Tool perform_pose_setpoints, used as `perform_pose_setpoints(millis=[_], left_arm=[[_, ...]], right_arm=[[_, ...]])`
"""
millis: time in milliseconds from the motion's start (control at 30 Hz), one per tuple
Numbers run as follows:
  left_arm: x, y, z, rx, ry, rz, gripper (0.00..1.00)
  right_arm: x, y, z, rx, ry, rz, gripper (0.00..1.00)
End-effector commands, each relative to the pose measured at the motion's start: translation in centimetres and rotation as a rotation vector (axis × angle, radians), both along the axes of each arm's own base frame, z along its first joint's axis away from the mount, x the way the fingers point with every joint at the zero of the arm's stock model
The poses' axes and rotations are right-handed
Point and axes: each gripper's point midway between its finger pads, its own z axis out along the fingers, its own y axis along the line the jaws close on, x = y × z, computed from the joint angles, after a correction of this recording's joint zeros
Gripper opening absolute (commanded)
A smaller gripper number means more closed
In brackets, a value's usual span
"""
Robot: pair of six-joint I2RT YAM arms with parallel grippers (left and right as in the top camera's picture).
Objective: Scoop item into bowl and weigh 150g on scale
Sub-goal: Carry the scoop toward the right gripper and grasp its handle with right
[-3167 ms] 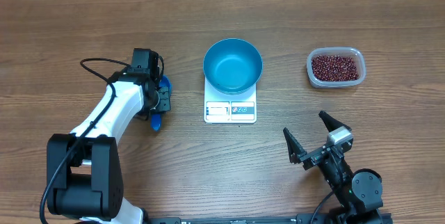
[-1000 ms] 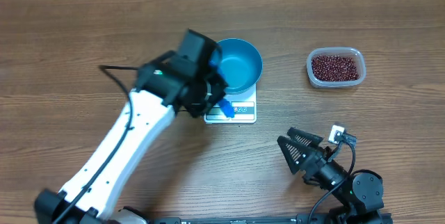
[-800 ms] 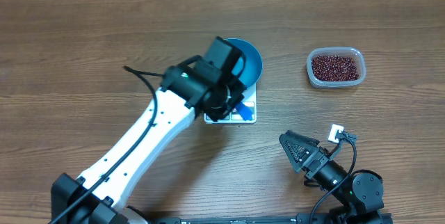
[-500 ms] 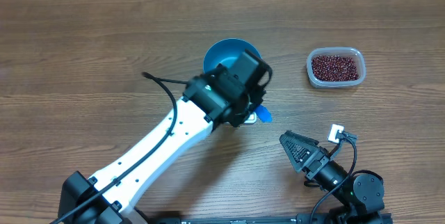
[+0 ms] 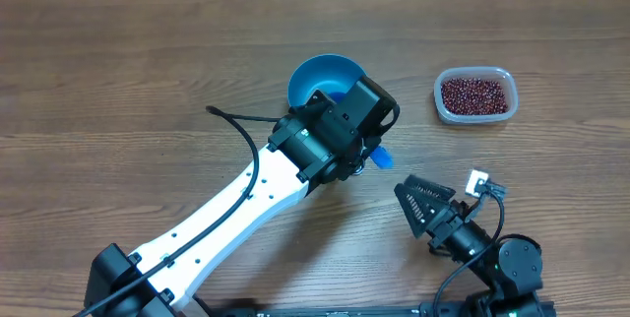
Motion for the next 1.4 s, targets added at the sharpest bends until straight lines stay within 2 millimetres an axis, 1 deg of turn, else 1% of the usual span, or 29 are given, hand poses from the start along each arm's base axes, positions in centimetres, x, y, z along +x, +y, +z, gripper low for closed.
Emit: perform_pose_setpoints(millis=[0,167,300,367,433,467,500,567,667,800,900,1000,1167,1300,1367], left_arm=[[0.3,0.1,-0.2,0.012,-0.008,0.019,0.04],[0.3,0.1,-0.2,0.013,-0.008,0.018,0.04],[0.3,0.1,-0.2,0.016,-0.009,0.015,0.04],[0.3,0.2,-0.2,0.017,-0.007,0.016,0.04],[0.3,0.2,-0.2,0.017,-0.007,0.016,0.04],[0.3,0.2,-0.2,0.017,-0.007,0.016,0.04],[0.3,0.2,-0.2,0.017,-0.007,0.015,0.04],[0.3,0.2,-0.2,0.017,-0.006,0.016,0.04],[0.3,0.2,-0.2,0.018,-0.006,0.015,0.04],[0.2,0.3,-0.3,0.022,-0.002,0.015,0.04],[0.2,0.3,-0.3,0.023,-0.001,0.015,0.04],[0.2,0.3,-0.3,0.022,-0.001,0.016,0.04],[0.2,0.3,-0.3,0.020,0.000,0.019,0.04],[0.2,0.3,-0.3,0.017,0.003,0.026,0.04],[0.1,0.3,-0.3,0.010,0.010,0.033,0.04]], right_arm=[[0.7,0.2,0.8,-0.048,-0.025,-0.005,0.82],[2.3,0.8,1.2,-0.141,-0.009,0.012,0.82],[3.9,1.3,1.0,-0.181,0.040,0.025,0.76],[4.8,2.0,0.7,-0.208,0.061,0.054,0.70],[5.3,2.7,0.7,-0.215,0.065,0.076,0.69],[5.8,3.5,0.6,-0.228,0.060,0.100,0.63],[6.0,4.0,0.6,-0.229,0.060,0.113,0.61],[6.1,4.6,0.5,-0.229,0.058,0.129,0.58],[6.4,5.2,0.6,-0.224,0.041,0.143,0.56],[6.5,5.4,1.2,-0.213,0.012,0.143,0.53],[6.6,5.4,1.8,-0.200,-0.007,0.140,0.49],[6.5,5.5,1.8,-0.189,0.003,0.147,0.42],[5.8,6.1,1.9,-0.183,0.001,0.198,0.41],[5.7,6.1,1.7,-0.181,0.011,0.208,0.41],[5.7,6.1,1.6,-0.180,0.021,0.208,0.38]])
